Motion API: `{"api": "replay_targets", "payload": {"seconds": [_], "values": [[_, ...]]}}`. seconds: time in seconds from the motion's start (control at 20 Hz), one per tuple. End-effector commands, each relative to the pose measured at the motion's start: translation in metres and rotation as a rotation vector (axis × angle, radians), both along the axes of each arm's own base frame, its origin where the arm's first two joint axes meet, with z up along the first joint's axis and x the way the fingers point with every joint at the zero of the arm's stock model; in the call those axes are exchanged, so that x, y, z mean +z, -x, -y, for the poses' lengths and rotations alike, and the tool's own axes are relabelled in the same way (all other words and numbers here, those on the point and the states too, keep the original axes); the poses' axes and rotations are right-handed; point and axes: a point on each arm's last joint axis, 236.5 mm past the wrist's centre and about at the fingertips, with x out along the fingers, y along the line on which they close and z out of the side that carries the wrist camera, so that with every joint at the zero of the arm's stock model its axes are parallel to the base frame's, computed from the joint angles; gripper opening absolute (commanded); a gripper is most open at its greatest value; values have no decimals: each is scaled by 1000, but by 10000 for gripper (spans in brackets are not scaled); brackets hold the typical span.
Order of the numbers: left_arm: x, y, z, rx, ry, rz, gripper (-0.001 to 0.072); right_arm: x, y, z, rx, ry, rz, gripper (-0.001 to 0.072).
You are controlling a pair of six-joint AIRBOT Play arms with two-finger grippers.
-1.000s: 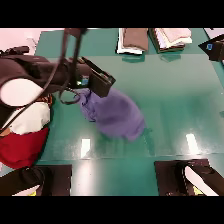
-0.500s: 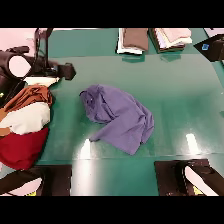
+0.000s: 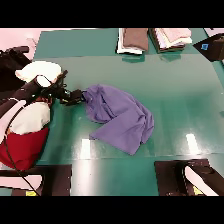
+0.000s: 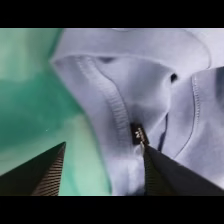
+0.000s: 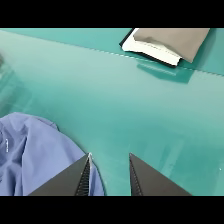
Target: Fold the shirts.
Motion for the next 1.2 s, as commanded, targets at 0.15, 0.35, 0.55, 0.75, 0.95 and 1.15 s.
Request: {"api": "replay_targets", "payload": {"seconds": [0.15,0.35,0.55,0.75,0.95,1.15], "values": [[-12,-2,16,13,92,-27,557,0,-1,0,-1,-1,1,294],[-12,0,22,-5,82,-18,554,0,0,0,-5,-7,-3,294],[-9,-5,45,-35,63,47,191,-1,0,0,-4,-5,-7,293],[32,-31,35,-53,32,169,22,-42,12,11,-22,42,-151,294],[100,-47,17,-101,-71,375,22,-168,45,16,-32,41,-497,335],[122,-46,8,-118,-117,439,23,-298,97,-5,-18,-70,-853,462]]}}
